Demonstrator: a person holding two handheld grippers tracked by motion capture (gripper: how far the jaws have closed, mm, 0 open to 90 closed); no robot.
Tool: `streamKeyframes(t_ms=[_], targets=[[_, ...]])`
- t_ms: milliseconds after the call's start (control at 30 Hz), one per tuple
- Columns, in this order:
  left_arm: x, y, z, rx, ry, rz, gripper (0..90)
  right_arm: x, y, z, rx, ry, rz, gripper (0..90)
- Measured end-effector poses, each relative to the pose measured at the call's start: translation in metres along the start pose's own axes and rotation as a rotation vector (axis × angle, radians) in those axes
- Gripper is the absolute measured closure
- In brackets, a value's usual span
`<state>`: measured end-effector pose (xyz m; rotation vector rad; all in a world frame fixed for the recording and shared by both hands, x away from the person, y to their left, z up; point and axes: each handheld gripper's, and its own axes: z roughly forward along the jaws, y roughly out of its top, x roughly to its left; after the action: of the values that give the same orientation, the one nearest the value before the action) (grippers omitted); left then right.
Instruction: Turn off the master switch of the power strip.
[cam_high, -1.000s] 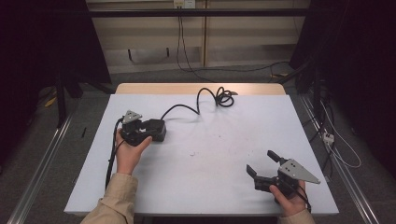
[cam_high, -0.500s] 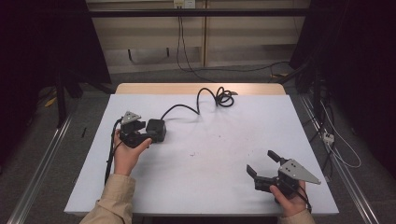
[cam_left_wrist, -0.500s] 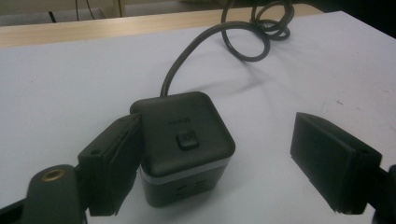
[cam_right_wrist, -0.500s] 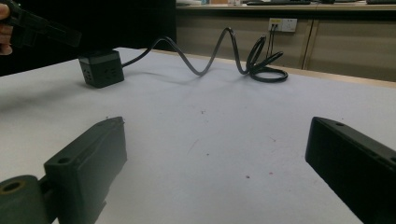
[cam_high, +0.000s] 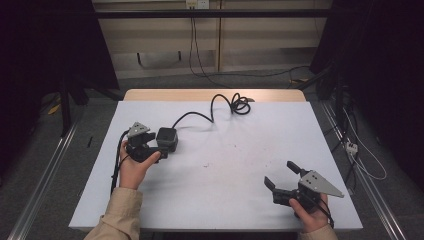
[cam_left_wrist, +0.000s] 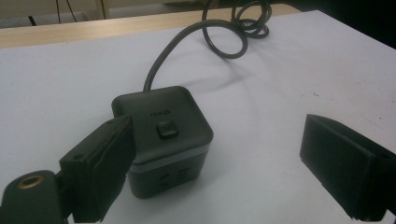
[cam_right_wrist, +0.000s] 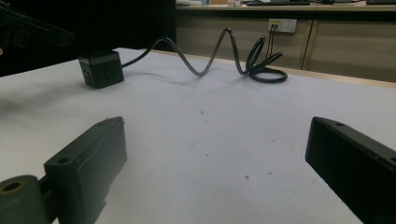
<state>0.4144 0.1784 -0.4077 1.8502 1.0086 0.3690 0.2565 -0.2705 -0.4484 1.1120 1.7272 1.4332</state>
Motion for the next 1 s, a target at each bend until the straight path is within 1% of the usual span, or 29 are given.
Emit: streamKeyframes(t_ms=[67, 133, 233, 300, 367, 567, 700, 767, 800, 1000], targets=[[0.0, -0.001, -0.002, 0.004, -0.006, 0.012, 9.7, 0.0, 0.0, 0.0, 0.0, 0.001, -0.001, 4.6], [-0.001, -0.003, -0.004, 0.005, -0.004, 0.014, 9.5, 0.0, 0.0, 0.0, 0.001, 0.002, -0.004, 4.6], [-0.001, -0.006, -0.007, 0.006, -0.012, 0.013, 8.7, 0.0, 0.0, 0.0, -0.001, 0.002, -0.004, 4.6], [-0.002, -0.007, -0.008, 0.008, -0.017, 0.023, 8.7, 0.0, 0.0, -0.001, 0.0, 0.003, -0.006, 4.7], [-0.003, -0.008, -0.009, -0.002, -0.027, 0.022, 8.6, 0.0, 0.0, -0.001, -0.001, 0.002, -0.004, 4.6], [-0.004, -0.013, -0.014, -0.007, -0.04, 0.044, 7.9, 0.0, 0.0, -0.001, -0.001, 0.001, -0.002, 4.6], [-0.004, -0.015, -0.017, -0.014, -0.044, 0.034, 7.8, 0.0, 0.0, -0.001, -0.002, 0.001, -0.002, 4.6], [-0.003, -0.016, -0.018, -0.013, -0.044, 0.048, 7.8, 0.0, 0.0, -0.001, -0.002, 0.002, -0.002, 4.6], [-0.004, -0.016, -0.018, -0.016, -0.046, 0.043, 7.8, 0.0, 0.001, -0.001, -0.002, 0.002, -0.004, 4.6], [-0.004, -0.021, -0.022, -0.015, -0.047, 0.05, 7.8, 0.0, 0.0, -0.001, -0.002, 0.001, -0.001, 4.6]])
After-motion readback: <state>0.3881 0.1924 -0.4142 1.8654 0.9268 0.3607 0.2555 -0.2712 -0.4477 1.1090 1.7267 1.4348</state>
